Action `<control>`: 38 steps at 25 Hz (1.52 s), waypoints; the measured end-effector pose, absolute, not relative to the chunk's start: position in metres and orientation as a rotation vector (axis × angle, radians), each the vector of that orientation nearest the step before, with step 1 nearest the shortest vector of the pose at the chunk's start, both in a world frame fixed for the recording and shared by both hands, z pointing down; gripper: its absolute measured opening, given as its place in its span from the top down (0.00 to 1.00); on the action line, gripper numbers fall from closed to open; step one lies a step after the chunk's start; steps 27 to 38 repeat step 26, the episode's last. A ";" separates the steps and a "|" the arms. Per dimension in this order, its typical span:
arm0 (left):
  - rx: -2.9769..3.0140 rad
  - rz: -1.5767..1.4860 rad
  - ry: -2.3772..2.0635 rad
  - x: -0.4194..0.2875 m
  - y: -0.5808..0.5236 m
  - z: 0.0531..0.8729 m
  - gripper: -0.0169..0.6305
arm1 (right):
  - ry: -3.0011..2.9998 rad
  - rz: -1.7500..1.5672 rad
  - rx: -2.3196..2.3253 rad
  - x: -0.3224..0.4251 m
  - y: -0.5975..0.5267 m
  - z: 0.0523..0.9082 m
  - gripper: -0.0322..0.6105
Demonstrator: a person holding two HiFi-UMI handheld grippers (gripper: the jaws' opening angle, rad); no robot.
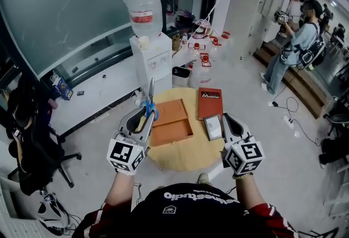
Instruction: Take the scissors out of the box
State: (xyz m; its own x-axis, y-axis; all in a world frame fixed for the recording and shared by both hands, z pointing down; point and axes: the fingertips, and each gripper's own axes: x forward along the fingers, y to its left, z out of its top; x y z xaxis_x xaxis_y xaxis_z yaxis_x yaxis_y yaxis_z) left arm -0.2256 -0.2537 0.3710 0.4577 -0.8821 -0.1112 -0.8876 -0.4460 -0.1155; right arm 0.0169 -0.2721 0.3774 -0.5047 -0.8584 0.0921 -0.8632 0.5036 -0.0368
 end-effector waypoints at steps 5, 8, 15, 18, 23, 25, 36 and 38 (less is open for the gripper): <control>-2.544 0.060 1.569 -0.227 -0.250 0.372 0.83 | -2.678 0.119 1.513 0.013 -0.269 0.380 0.91; -2.547 0.058 1.569 -0.227 -0.248 0.374 0.83 | -2.693 0.132 1.509 0.012 -0.267 0.378 0.91; -2.551 0.056 1.574 -0.228 -0.246 0.375 0.83 | -2.702 0.132 1.489 0.008 -0.265 0.376 0.91; -2.552 0.051 1.567 -0.227 -0.245 0.375 0.83 | -2.700 0.143 1.479 0.006 -0.264 0.377 0.91; -2.565 0.057 1.563 -0.227 -0.244 0.378 0.83 | -2.695 0.144 1.478 0.004 -0.263 0.379 0.91; -2.569 0.062 1.558 -0.226 -0.243 0.378 0.83 | -2.694 0.145 1.479 0.005 -0.262 0.380 0.91; -2.570 0.064 1.555 -0.226 -0.242 0.377 0.83 | -2.693 0.145 1.480 0.005 -0.262 0.380 0.91; -2.570 0.064 1.555 -0.226 -0.242 0.377 0.83 | -2.693 0.145 1.480 0.005 -0.262 0.380 0.91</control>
